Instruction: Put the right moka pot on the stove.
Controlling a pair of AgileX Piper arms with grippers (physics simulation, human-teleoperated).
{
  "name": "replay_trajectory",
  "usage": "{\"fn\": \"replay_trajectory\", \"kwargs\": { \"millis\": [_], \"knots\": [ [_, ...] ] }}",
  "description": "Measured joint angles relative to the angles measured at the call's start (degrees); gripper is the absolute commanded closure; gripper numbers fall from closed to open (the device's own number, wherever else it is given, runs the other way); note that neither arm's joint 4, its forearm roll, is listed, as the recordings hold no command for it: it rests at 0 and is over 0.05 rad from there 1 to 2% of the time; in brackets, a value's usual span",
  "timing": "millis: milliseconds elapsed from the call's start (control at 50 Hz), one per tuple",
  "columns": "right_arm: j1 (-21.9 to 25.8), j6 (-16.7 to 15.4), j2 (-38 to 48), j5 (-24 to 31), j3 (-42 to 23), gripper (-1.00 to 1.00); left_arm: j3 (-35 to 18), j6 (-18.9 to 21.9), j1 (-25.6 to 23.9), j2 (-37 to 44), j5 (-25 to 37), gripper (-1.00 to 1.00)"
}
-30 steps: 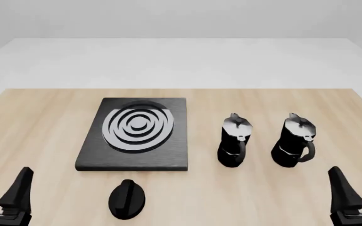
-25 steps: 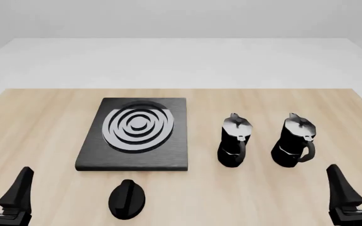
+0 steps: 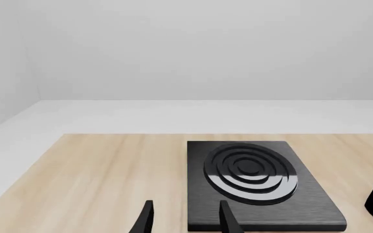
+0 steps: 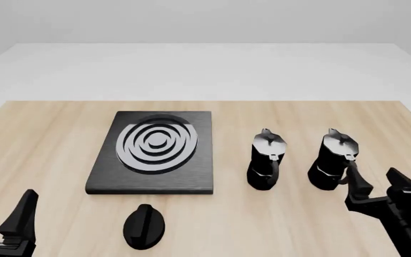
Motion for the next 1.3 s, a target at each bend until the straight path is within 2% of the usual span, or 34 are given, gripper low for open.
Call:
{"fn": "replay_trajectory", "kwargs": {
  "millis": [180, 380, 680, 1240, 1260, 1300],
  "knots": [
    [-0.6, 0.3, 13.4, -11.0, 0.0, -1.00, 0.0, 0.0, 0.0, 0.0, 0.0, -1.00],
    [-0.6, 0.5, 21.4, -16.7, -0.5, -1.00, 0.0, 0.0, 0.0, 0.0, 0.0, -1.00],
    [0.1, 0.6, 28.7, -19.3, -3.3, -1.00, 0.0, 0.0, 0.0, 0.0, 0.0, -1.00],
    [0.7, 0.3, 36.9, -20.0, -8.6, -1.00, 0.0, 0.0, 0.0, 0.0, 0.0, -1.00],
    [0.7, 0.3, 37.0, -20.0, -8.7, 1.00, 0.0, 0.0, 0.0, 0.0, 0.0, -1.00],
    [0.7, 0.3, 37.1, -20.1, -8.8, 1.00, 0.0, 0.0, 0.0, 0.0, 0.0, -1.00]
  ]
}}
